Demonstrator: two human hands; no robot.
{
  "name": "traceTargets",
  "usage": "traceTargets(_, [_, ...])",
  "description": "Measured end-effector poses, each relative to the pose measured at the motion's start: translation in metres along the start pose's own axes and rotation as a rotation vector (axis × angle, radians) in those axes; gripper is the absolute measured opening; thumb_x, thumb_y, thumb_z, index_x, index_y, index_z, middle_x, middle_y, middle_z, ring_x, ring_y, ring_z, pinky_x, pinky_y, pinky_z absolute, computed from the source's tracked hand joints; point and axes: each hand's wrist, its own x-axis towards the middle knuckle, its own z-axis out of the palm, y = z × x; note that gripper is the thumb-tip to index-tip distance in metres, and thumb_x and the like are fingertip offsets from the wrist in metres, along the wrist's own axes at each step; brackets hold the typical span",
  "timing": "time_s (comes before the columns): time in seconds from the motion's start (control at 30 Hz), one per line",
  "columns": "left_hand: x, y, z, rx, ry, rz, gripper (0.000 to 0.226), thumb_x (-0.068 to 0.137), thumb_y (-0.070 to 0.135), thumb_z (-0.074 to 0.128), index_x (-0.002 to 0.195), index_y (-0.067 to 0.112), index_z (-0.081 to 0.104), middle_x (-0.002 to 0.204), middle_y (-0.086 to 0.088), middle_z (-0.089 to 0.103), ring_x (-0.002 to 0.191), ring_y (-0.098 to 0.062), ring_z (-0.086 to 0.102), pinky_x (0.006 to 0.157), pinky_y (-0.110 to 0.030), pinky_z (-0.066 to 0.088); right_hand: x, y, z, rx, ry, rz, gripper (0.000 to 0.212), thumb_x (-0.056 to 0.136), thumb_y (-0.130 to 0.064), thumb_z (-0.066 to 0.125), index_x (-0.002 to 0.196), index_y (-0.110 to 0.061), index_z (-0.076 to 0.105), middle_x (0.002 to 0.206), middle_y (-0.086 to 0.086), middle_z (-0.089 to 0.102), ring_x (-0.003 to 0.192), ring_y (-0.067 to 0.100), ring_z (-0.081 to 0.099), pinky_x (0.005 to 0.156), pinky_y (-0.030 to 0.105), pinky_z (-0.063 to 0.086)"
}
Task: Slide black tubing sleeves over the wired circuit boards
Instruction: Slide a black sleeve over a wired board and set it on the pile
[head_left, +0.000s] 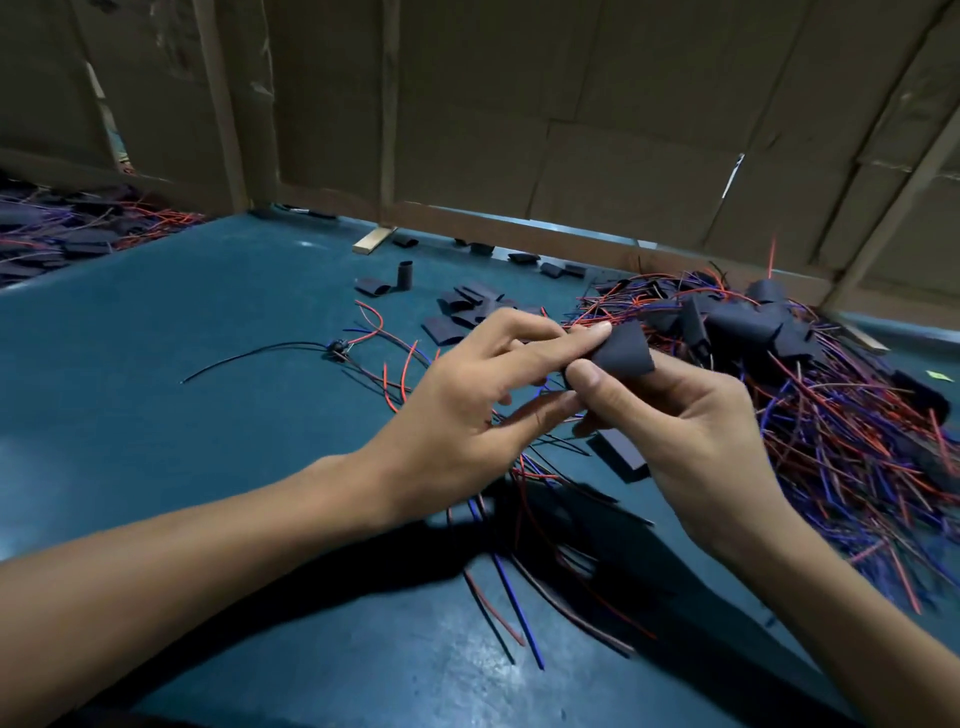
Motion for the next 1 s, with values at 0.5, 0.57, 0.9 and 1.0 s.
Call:
traceTargets(0.5, [0.001, -0.080, -0.053, 0.352, -0.504, -0.133, 0.044, 0.093, 0.004, 0.061, 0.134, 0.022, 0.063, 0.128, 0.001, 0.060, 0.119, -0.021, 0.049, 0.109, -0.033, 0.035, 0.018, 0.000, -0.038, 0.543, 0.207, 0.376, 0.035, 0.093, -0.012, 0.051, 0.068, -0.018, 0.075, 0.093, 0.009, 0.076, 0.071, 0.019, 0.071, 0.057, 0.024, 0.055])
traceTargets(0.57, [0.001, -0.088, -0.058, 0.377, -0.605, -0.144, 0.045, 0.093, 0.005, 0.060, 0.134, 0.026, 0.063, 0.129, 0.006, 0.061, 0.118, -0.017, 0.049, 0.108, -0.034, 0.036, 0.019, -0.001, -0.040, 0.563, 0.228, 0.415, 0.020, 0.089, -0.016, 0.059, 0.073, -0.017, 0.072, 0.086, 0.006, 0.073, 0.066, 0.018, 0.067, 0.054, 0.023, 0.052])
traceTargets(0.9, [0.003, -0.094, -0.064, 0.421, -0.491, -0.053, 0.027, 0.094, 0.021, 0.070, 0.120, 0.026, 0.072, 0.107, 0.004, 0.059, 0.097, -0.016, 0.048, 0.092, -0.041, 0.044, 0.021, 0.007, -0.038, 0.431, 0.285, 0.445, 0.039, 0.070, -0.035, 0.079, 0.098, -0.013, 0.062, 0.080, 0.002, 0.072, 0.063, 0.014, 0.066, 0.055, 0.023, 0.054])
traceTargets(1.0, [0.002, -0.089, -0.065, 0.463, -0.517, -0.030, 0.032, 0.094, 0.031, 0.066, 0.127, 0.036, 0.066, 0.111, 0.009, 0.056, 0.100, -0.013, 0.042, 0.094, -0.044, 0.042, 0.020, 0.008, -0.037, 0.401, 0.300, 0.441, 0.035, 0.070, -0.030, 0.080, 0.097, -0.014, 0.063, 0.081, 0.003, 0.073, 0.064, 0.016, 0.066, 0.055, 0.024, 0.054])
